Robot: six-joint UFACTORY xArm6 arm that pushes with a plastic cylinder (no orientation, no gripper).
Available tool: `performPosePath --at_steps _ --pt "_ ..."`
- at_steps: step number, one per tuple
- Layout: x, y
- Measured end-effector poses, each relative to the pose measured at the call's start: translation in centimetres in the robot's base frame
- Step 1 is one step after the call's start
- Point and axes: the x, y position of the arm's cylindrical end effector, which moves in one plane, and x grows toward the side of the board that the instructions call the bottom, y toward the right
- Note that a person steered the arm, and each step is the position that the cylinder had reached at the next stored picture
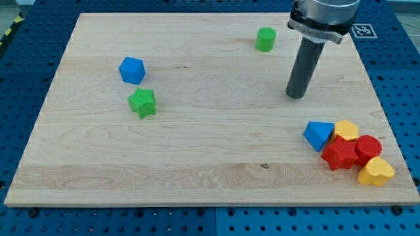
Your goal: Point at the right side of the green circle
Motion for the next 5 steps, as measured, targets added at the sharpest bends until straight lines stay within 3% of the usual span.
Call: performPosePath --at_steps 2,4,5 --pt "0.0 -0.6" --pt "-0.2 -6.7" --pt "-3.0 -5.7"
